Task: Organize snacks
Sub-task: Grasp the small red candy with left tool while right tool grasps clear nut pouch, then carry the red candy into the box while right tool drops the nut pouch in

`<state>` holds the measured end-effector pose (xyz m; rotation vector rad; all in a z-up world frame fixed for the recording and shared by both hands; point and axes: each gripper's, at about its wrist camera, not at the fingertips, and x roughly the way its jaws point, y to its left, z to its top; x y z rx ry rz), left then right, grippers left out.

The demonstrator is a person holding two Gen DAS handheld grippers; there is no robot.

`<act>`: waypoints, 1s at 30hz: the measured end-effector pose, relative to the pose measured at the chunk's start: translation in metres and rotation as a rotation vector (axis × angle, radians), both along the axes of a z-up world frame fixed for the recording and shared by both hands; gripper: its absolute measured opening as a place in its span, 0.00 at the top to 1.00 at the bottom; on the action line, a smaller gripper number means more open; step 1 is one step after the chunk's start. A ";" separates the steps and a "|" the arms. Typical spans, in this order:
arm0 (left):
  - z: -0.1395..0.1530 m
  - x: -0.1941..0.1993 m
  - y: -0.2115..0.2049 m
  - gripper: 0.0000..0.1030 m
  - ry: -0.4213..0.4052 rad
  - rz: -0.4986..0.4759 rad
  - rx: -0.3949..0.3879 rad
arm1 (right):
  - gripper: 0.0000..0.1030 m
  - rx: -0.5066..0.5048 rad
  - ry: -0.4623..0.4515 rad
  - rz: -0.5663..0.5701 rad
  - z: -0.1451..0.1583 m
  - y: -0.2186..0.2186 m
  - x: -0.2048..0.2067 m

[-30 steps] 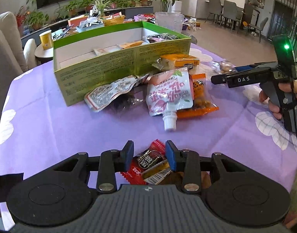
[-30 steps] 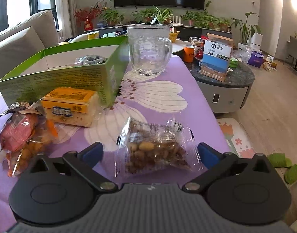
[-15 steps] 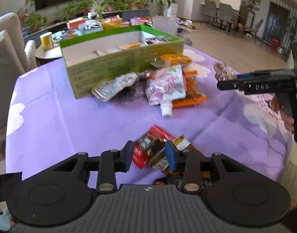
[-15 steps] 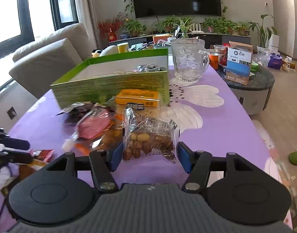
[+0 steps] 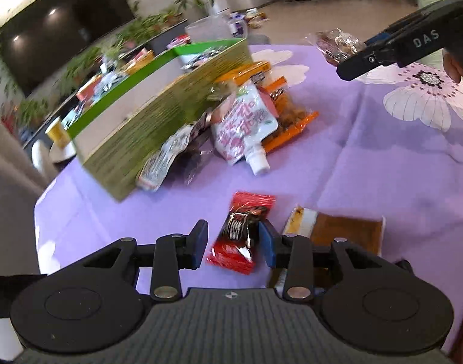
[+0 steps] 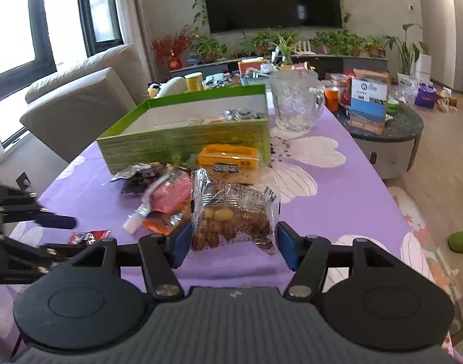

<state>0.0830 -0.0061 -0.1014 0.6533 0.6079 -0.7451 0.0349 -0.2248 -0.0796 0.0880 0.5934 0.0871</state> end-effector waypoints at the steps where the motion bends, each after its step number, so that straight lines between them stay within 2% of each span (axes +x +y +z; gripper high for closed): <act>1: 0.001 0.006 0.001 0.67 0.025 0.005 -0.022 | 0.41 0.000 -0.005 0.002 0.001 0.001 -0.001; 3: 0.001 0.017 0.007 0.73 0.116 0.055 -0.097 | 0.41 0.001 -0.014 0.003 0.003 0.001 -0.004; 6: 0.001 0.034 0.028 0.75 0.309 0.177 -0.271 | 0.41 0.003 -0.017 -0.004 0.004 0.002 -0.005; 7: 0.001 0.037 0.034 0.77 0.349 0.209 -0.315 | 0.41 0.004 -0.016 -0.005 0.004 0.001 -0.004; 9: 0.004 0.035 0.041 0.78 0.373 0.264 -0.376 | 0.41 0.003 -0.016 -0.001 0.004 0.003 -0.001; 11: 0.013 0.025 0.042 0.78 0.321 0.288 -0.405 | 0.41 0.000 -0.019 0.007 0.005 0.005 0.002; 14: 0.034 0.014 0.039 0.78 0.197 0.306 -0.429 | 0.41 -0.005 -0.035 0.029 0.008 0.011 0.006; 18: 0.056 0.013 0.032 0.78 0.058 0.362 -0.463 | 0.41 -0.018 -0.074 0.064 0.017 0.023 0.015; 22: 0.069 0.028 0.033 0.78 0.035 0.431 -0.505 | 0.41 -0.019 -0.116 0.094 0.028 0.031 0.028; 26: 0.074 0.047 0.030 0.78 0.003 0.507 -0.481 | 0.41 -0.027 -0.138 0.108 0.034 0.036 0.042; 30: 0.081 0.067 0.024 0.78 -0.033 0.510 -0.475 | 0.41 -0.027 -0.158 0.109 0.041 0.037 0.059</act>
